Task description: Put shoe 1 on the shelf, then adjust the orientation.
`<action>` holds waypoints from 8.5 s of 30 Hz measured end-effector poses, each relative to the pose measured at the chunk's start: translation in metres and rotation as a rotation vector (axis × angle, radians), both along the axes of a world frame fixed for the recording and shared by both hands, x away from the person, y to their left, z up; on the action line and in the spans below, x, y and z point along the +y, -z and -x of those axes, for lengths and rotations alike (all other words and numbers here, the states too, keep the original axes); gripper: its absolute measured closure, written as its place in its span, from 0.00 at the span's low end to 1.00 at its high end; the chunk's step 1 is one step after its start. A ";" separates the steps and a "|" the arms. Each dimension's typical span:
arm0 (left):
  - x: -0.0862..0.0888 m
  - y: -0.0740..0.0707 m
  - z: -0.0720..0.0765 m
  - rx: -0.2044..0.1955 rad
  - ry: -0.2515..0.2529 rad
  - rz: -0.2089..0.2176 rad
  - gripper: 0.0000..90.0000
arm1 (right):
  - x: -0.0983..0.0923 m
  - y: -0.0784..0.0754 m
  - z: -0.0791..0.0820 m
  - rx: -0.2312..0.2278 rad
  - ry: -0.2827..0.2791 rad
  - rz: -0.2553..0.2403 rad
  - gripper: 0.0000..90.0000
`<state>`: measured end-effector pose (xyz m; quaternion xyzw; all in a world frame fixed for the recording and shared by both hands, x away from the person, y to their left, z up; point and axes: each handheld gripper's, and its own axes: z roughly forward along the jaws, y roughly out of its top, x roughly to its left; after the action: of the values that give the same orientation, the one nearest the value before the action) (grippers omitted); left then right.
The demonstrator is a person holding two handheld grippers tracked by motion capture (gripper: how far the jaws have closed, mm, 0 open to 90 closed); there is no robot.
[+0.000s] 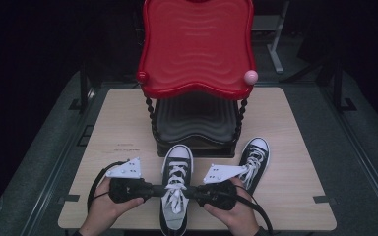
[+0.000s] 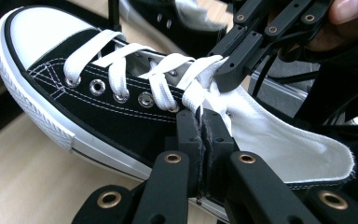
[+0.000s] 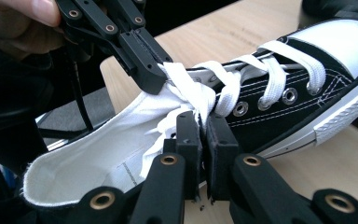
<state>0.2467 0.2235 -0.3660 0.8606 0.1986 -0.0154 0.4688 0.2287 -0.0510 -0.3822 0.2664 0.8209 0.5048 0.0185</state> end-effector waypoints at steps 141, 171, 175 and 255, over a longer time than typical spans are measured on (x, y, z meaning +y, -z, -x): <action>-0.045 -0.001 -0.105 -0.369 -0.459 -0.260 0.69 | 0.032 -0.010 -0.136 -0.294 0.251 0.281 0.59; -0.006 -0.010 -0.064 -0.256 -0.367 -0.148 0.49 | -0.047 -0.015 -0.092 -0.193 0.278 0.139 0.53; 0.002 -0.003 -0.055 -0.228 -0.362 -0.153 0.47 | -0.063 -0.010 -0.082 -0.171 0.294 0.139 0.52; 0.029 0.066 -0.038 -0.096 -0.358 -0.302 0.45 | -0.142 0.016 0.020 0.081 0.438 -0.029 0.96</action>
<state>0.2849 0.2523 -0.4323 0.8717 0.3256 0.1386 0.3389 0.2087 -0.1925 -0.3985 0.4585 0.7362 0.4895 0.0906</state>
